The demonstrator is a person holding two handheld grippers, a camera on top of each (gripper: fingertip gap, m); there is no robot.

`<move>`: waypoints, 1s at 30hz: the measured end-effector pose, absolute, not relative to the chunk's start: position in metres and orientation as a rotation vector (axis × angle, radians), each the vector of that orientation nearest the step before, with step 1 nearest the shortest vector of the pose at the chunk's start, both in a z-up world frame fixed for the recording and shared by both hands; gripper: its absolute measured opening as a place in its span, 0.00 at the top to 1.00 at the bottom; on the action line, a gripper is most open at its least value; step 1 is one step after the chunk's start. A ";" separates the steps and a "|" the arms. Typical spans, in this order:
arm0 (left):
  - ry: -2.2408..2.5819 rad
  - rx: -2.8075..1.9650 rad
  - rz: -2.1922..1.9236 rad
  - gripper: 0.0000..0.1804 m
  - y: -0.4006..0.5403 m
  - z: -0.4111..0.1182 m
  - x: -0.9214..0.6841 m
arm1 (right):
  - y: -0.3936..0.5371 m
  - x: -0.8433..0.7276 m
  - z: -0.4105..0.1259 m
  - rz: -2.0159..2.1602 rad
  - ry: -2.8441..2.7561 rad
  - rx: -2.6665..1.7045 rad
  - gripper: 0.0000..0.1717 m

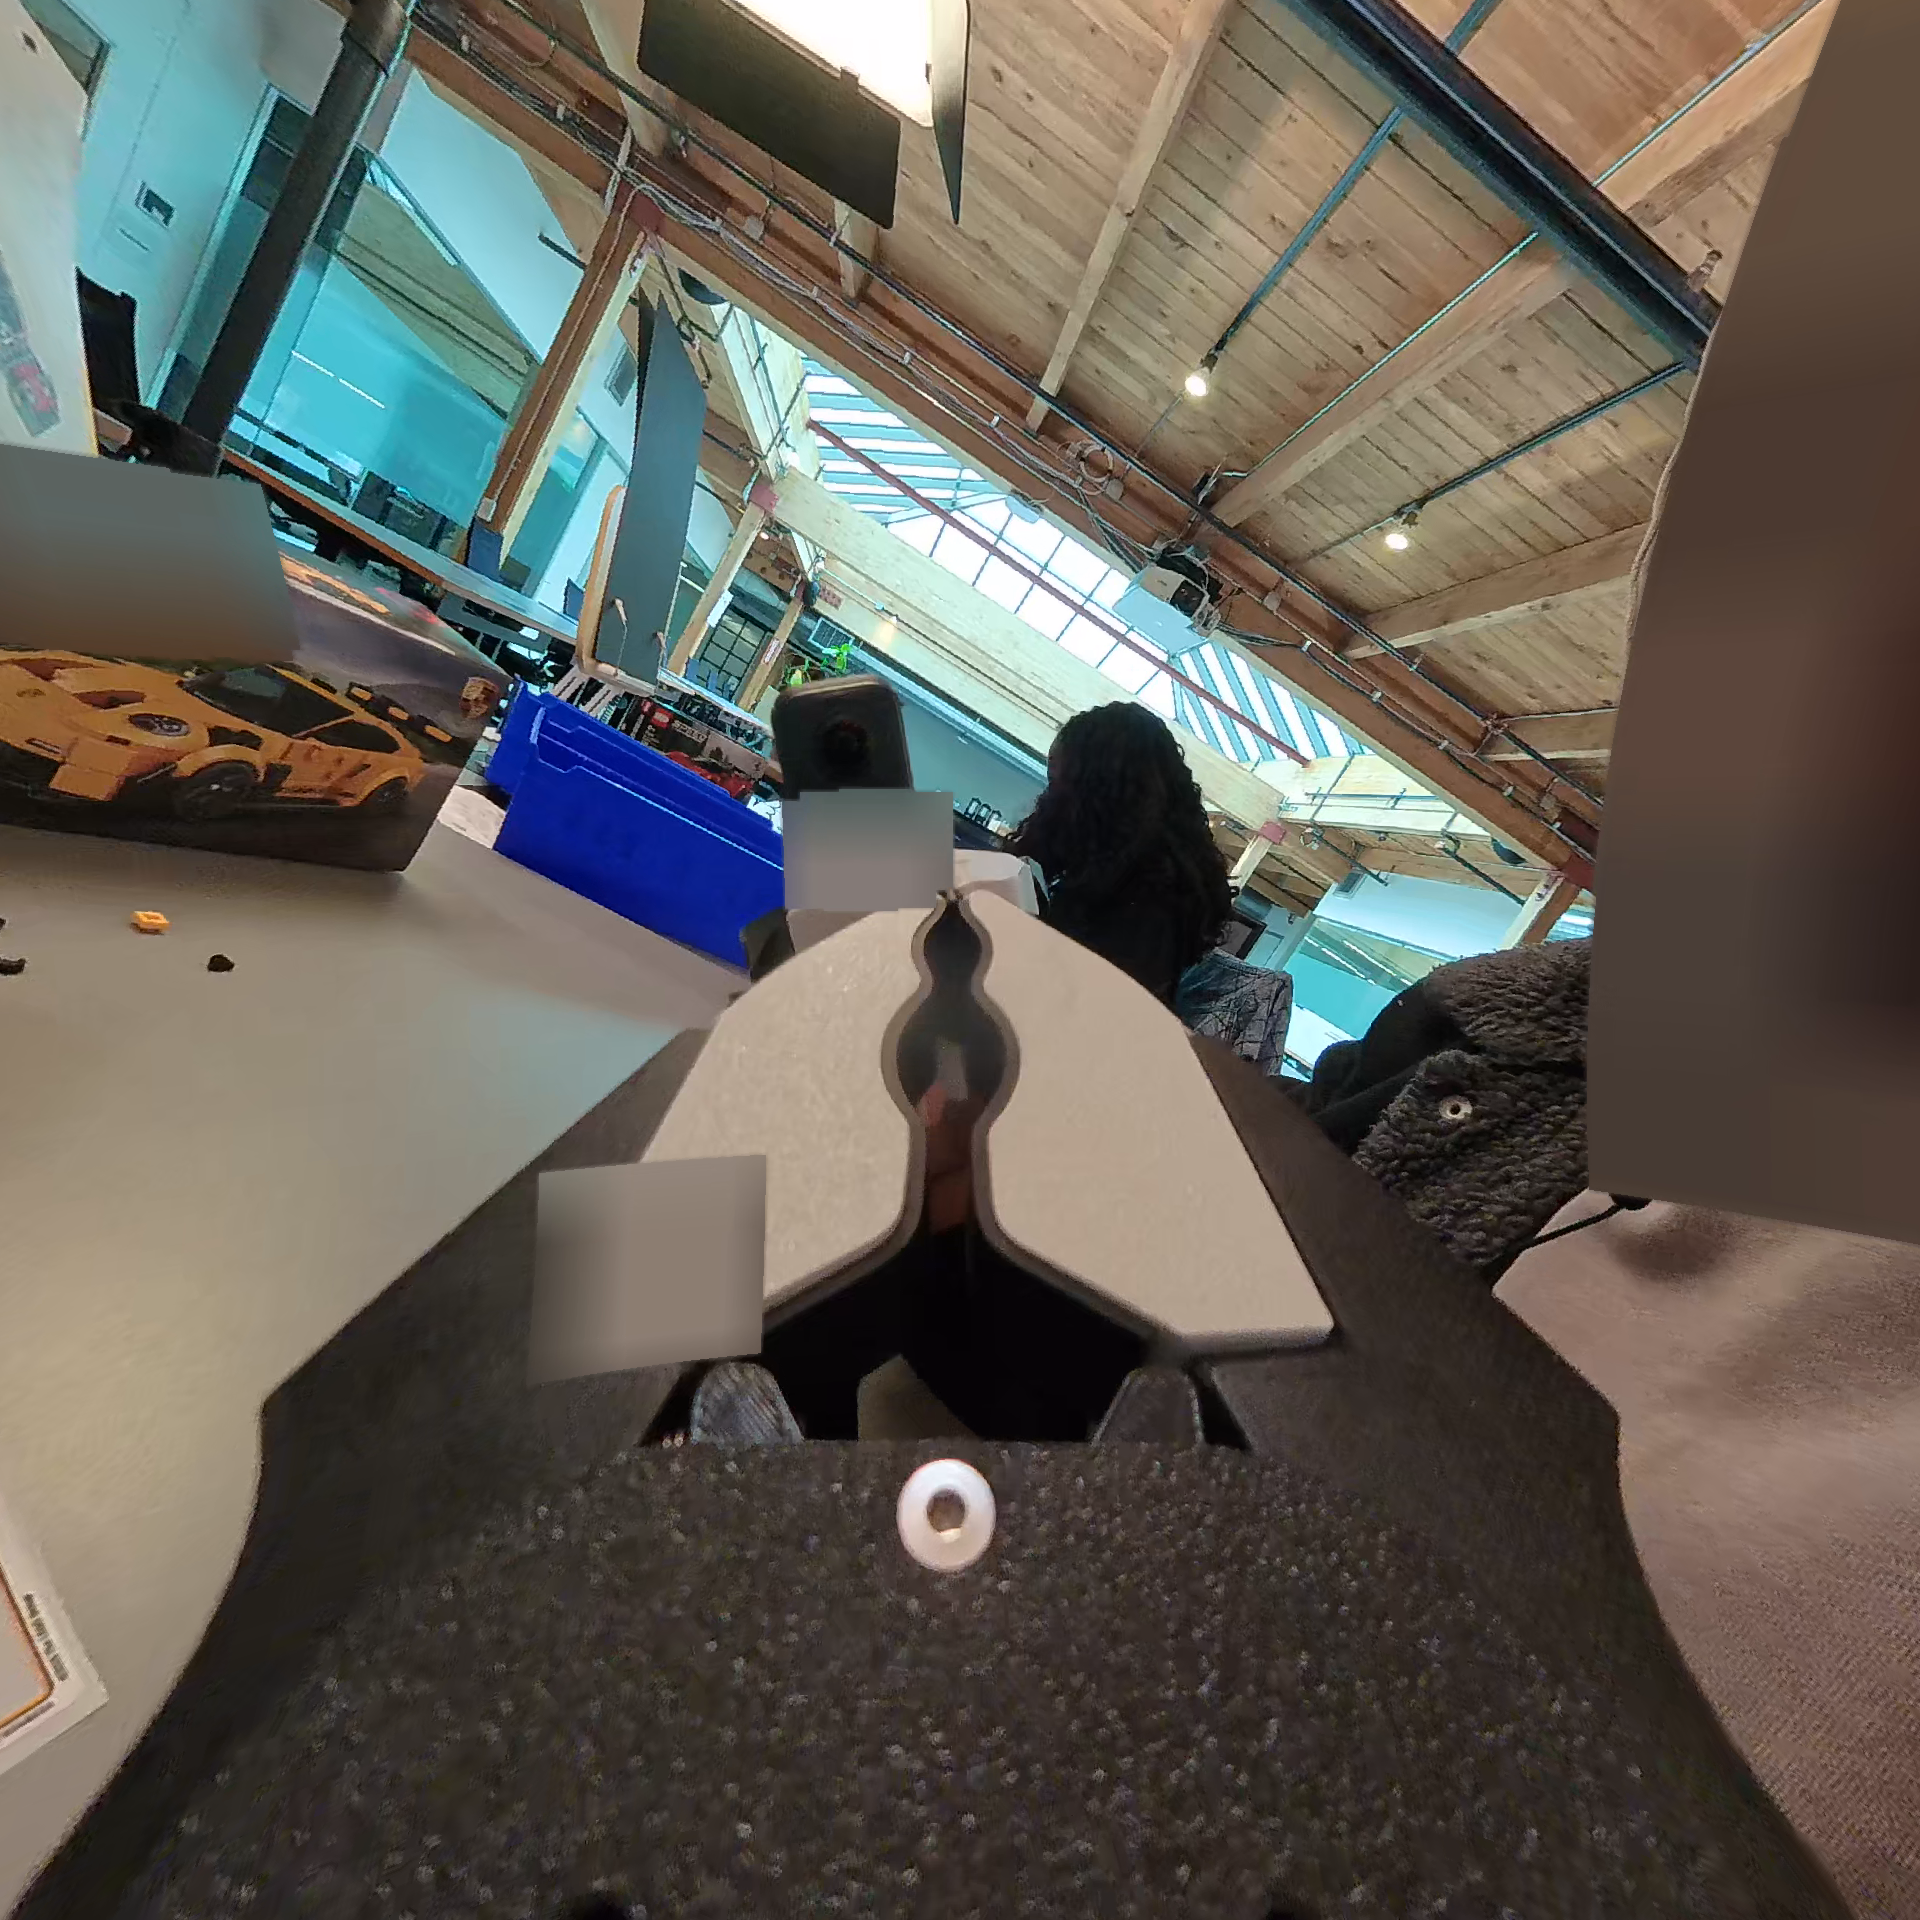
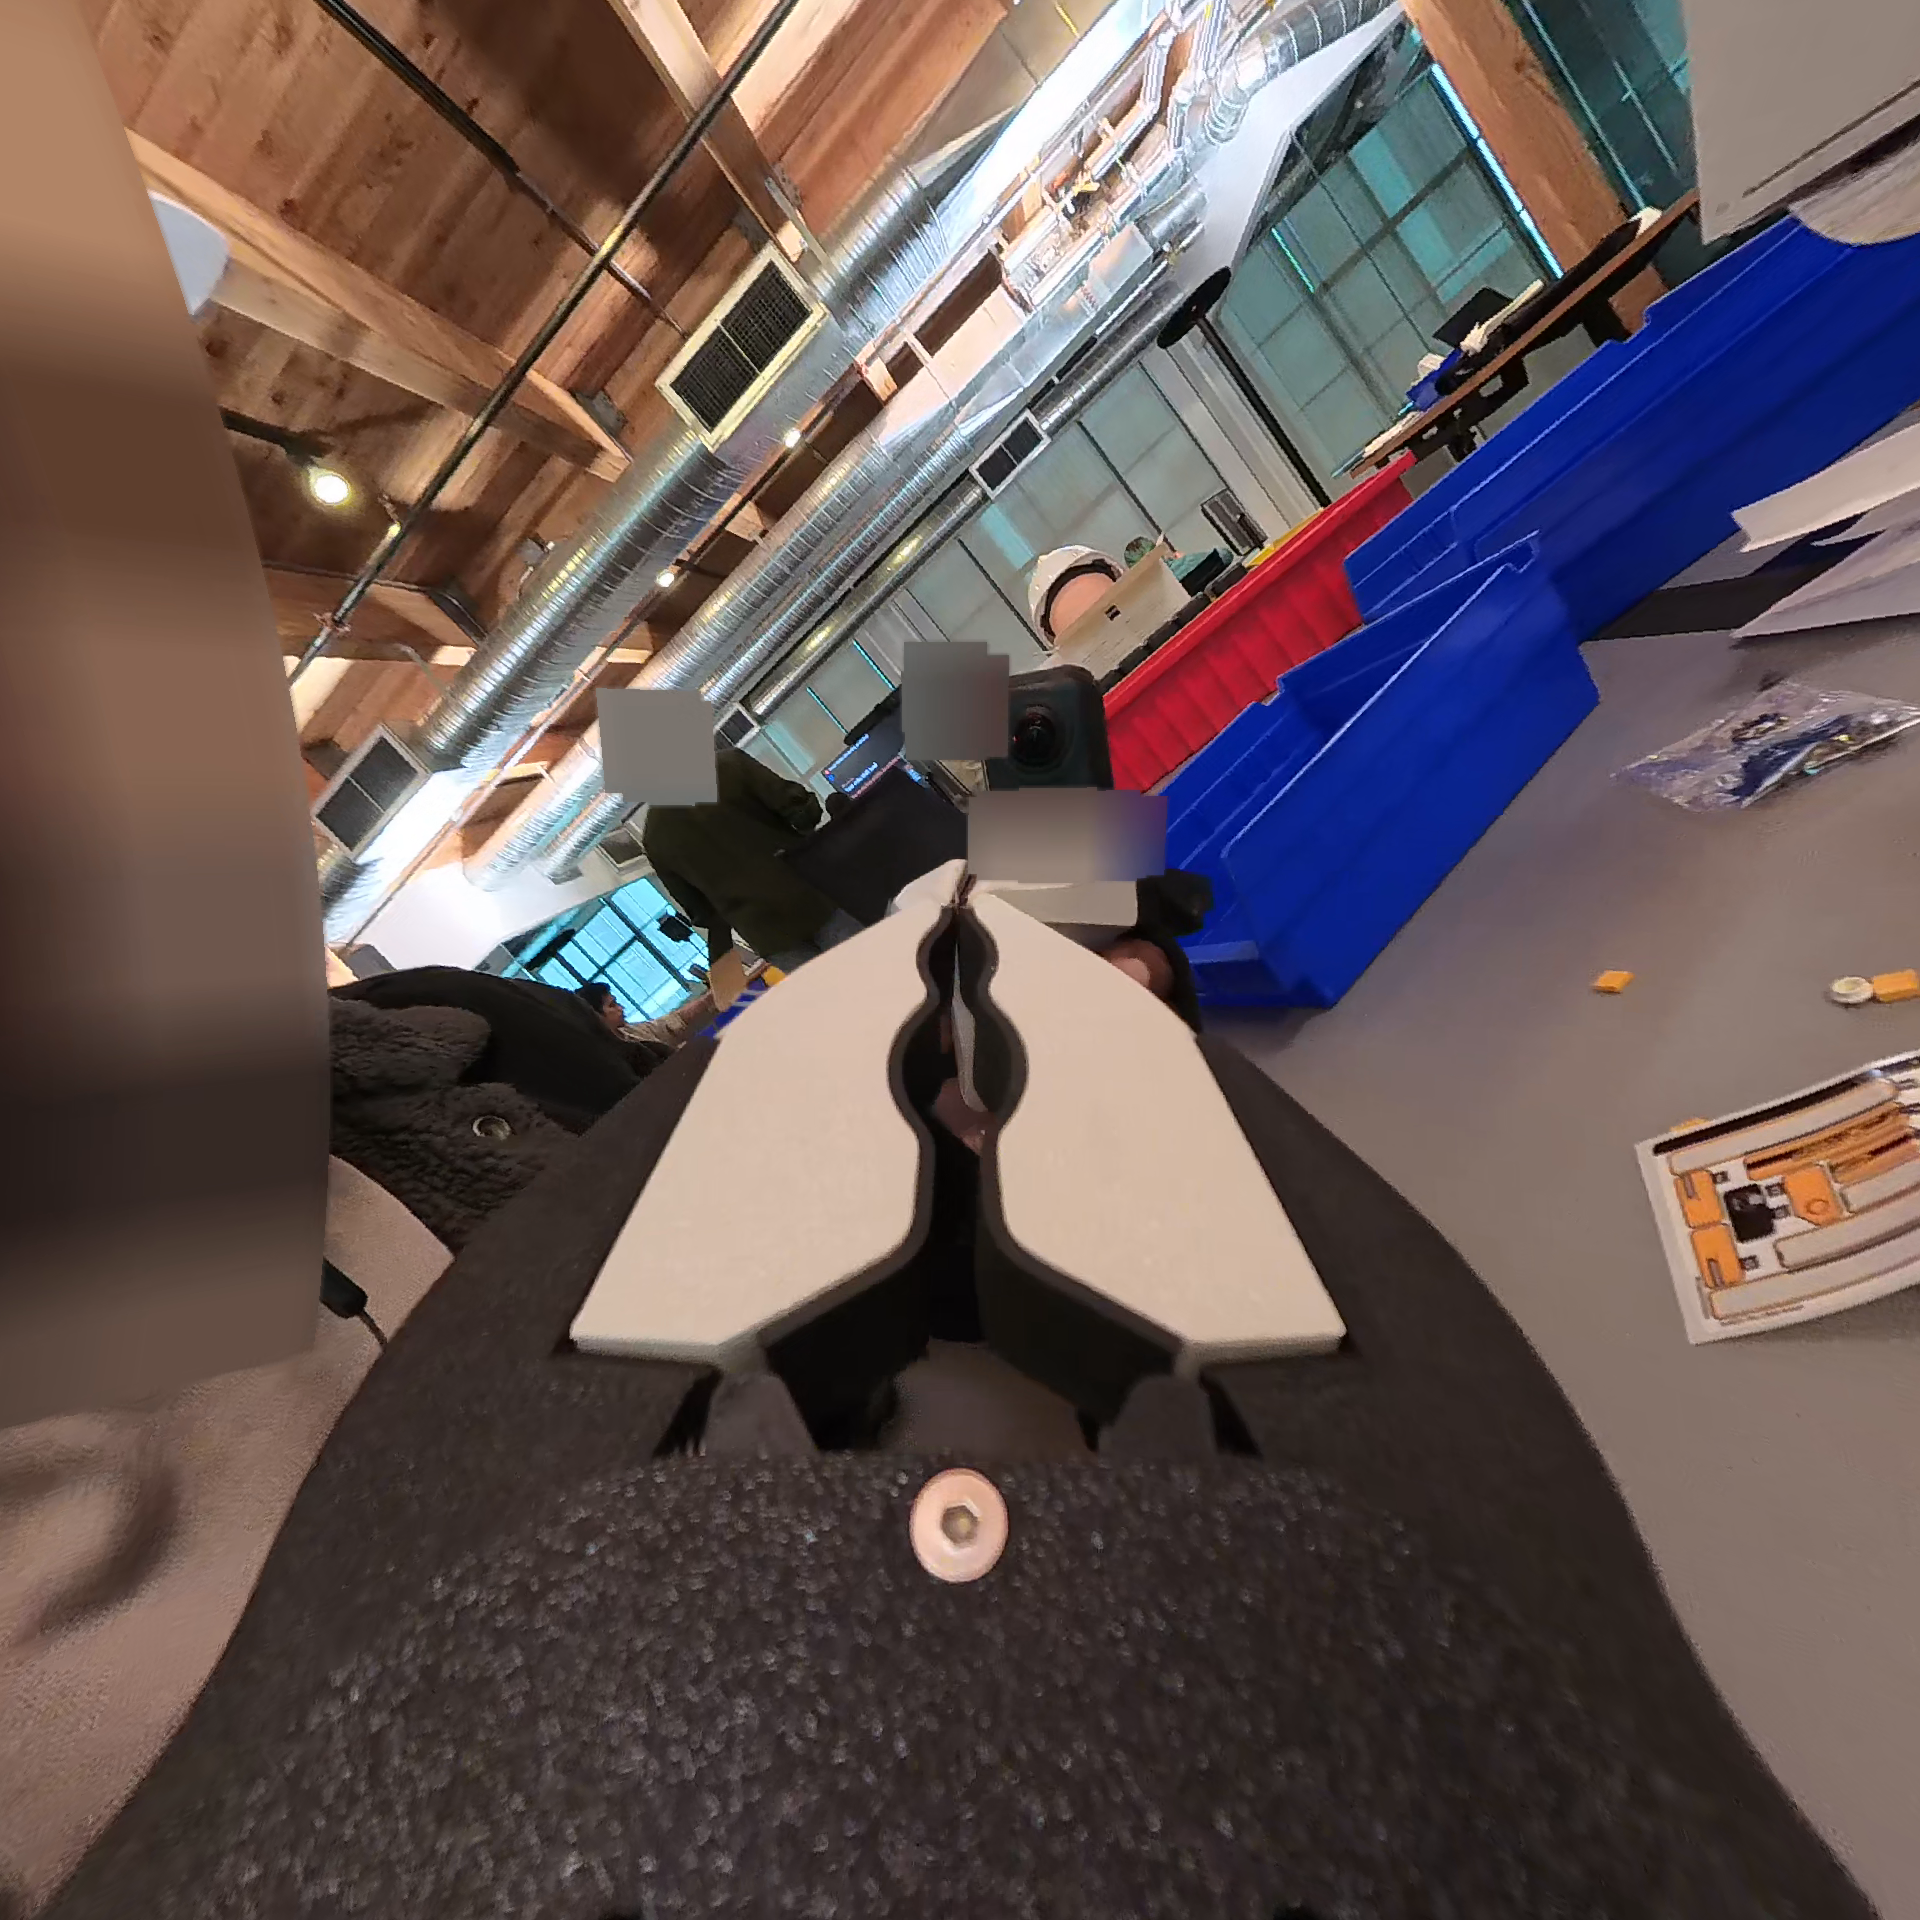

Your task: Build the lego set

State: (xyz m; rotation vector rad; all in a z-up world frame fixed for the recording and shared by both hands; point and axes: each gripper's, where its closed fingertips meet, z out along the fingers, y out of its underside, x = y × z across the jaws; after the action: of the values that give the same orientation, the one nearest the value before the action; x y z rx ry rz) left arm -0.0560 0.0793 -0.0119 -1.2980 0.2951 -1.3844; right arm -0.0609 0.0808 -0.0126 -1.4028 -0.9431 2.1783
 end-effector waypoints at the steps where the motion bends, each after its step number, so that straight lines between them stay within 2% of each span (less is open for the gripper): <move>1: 0.297 -1.306 -1.380 1.00 0.080 -0.013 -0.056 | 0.081 -0.061 -0.013 2.160 -0.958 -1.404 1.00; 12: 0.457 -1.502 -1.184 1.00 0.082 -0.030 -0.057 | 0.080 -0.057 -0.031 1.851 -1.247 -1.445 1.00; 13: 0.475 -1.518 -1.163 0.94 0.082 -0.032 -0.055 | 0.079 -0.057 -0.033 1.832 -1.277 -1.453 1.00; 16: 0.543 -1.572 -1.124 0.92 0.079 -0.039 -0.050 | 0.077 -0.057 -0.037 1.806 -1.321 -1.464 1.00; 30: 0.594 -1.632 -1.082 1.00 0.078 -0.049 -0.046 | 0.075 -0.054 -0.046 1.743 -1.409 -1.485 1.00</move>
State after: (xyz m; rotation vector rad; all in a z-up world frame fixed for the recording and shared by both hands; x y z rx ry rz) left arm -0.0464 0.0776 -0.0491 -1.6317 0.5938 -1.0820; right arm -0.0537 0.0752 -0.0461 -1.4846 -1.4091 1.7425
